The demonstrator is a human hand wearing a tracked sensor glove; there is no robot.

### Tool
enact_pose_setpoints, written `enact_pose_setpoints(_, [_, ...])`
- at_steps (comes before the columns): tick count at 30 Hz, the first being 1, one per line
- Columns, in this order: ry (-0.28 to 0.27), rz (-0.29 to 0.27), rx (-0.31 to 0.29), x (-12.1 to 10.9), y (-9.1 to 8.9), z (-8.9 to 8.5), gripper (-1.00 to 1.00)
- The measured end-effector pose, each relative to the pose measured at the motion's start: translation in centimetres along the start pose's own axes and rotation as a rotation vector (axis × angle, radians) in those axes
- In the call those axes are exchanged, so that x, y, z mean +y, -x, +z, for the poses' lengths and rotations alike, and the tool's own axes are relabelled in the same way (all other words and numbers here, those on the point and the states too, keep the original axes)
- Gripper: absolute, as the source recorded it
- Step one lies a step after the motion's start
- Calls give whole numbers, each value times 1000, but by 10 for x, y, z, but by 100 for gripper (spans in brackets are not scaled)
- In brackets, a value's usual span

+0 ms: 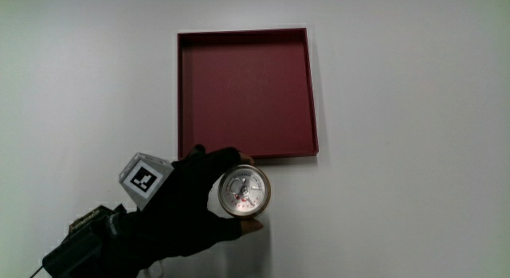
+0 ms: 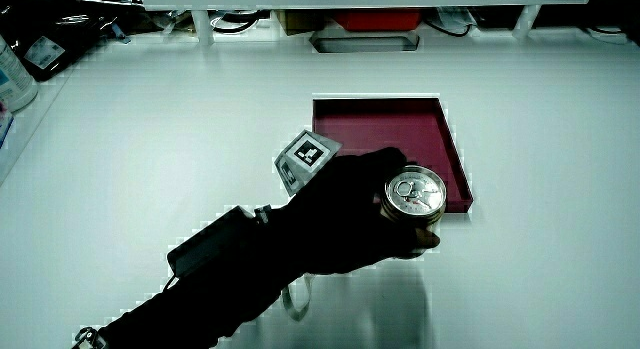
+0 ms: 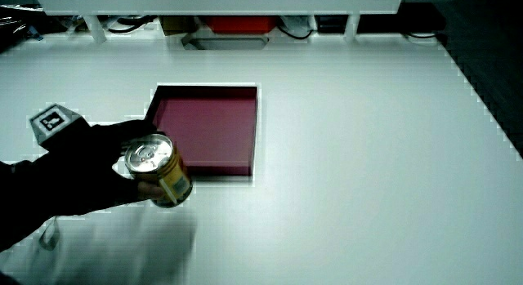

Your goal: Place red bull on desk

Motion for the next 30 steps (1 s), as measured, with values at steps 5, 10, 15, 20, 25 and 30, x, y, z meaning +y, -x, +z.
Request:
enact_pose_setpoints(5, [16, 46, -83, -6, 18, -17, 0])
enact_pose_setpoints(10, [46, 49, -28, -7, 29, -30, 0])
enact_pose_setpoints(15, [55, 103, -66, -8, 37, -36, 0])
enact_pose_setpoints(20, [62, 131, -84, -10, 43, -42, 0])
enact_pose_setpoints(25, [71, 145, -69, -9, 45, -44, 0])
enact_pose_setpoints(30, [49, 20, 112, -5, 40, -41, 0])
